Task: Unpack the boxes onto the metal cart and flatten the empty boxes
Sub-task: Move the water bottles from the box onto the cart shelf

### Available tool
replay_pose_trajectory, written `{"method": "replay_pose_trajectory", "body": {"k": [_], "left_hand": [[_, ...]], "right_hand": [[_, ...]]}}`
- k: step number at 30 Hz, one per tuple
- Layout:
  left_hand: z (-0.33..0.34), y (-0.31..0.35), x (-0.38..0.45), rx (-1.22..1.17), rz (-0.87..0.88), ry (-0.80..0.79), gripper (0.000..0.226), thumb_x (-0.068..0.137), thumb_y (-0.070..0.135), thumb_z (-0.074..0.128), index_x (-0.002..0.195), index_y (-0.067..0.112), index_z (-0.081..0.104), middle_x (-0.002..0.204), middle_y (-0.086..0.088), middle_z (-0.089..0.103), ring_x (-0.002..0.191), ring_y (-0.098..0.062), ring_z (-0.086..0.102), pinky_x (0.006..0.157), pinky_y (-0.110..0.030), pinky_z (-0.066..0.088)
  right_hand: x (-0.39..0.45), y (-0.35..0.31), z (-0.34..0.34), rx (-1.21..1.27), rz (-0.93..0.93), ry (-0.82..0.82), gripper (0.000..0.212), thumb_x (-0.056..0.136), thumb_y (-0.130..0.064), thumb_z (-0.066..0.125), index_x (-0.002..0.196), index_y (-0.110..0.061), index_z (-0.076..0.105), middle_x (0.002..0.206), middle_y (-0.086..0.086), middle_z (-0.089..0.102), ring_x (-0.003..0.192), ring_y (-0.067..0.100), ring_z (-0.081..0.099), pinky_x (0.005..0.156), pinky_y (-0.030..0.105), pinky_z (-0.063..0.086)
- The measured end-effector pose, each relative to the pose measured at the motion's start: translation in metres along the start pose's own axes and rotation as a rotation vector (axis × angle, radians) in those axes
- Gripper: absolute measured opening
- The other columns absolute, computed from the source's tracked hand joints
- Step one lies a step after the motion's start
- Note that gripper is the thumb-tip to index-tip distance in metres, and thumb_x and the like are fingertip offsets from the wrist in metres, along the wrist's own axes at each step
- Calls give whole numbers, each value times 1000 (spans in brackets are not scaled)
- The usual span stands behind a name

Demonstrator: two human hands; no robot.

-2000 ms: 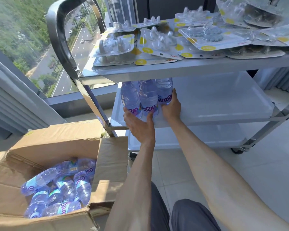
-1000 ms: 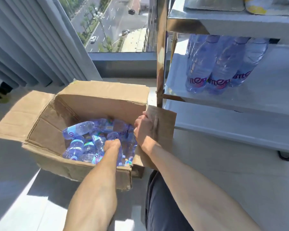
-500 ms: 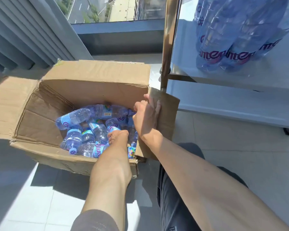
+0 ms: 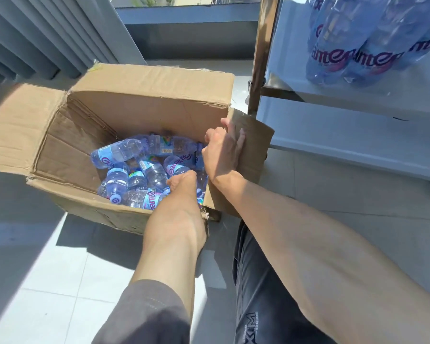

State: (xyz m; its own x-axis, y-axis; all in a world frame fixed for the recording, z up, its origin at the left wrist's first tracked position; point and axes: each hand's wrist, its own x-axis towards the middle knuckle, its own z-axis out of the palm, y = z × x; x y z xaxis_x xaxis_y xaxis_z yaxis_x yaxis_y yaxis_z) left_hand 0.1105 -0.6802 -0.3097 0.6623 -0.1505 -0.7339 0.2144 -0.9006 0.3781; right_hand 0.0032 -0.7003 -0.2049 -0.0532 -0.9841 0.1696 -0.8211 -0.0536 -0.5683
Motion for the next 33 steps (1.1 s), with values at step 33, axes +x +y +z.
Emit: {"method": "replay_pose_trajectory", "body": {"k": [33], "left_hand": [[-52, 36, -324, -273, 1456, 111, 48, 84, 32, 70, 129, 15, 65, 110, -8, 70, 103, -32, 57, 82, -25, 32]], "right_hand": [[-42, 34, -217, 603, 41, 2, 52, 75, -44, 75, 118, -20, 57, 110, -7, 63, 103, 17, 59, 76, 22, 36]]}}
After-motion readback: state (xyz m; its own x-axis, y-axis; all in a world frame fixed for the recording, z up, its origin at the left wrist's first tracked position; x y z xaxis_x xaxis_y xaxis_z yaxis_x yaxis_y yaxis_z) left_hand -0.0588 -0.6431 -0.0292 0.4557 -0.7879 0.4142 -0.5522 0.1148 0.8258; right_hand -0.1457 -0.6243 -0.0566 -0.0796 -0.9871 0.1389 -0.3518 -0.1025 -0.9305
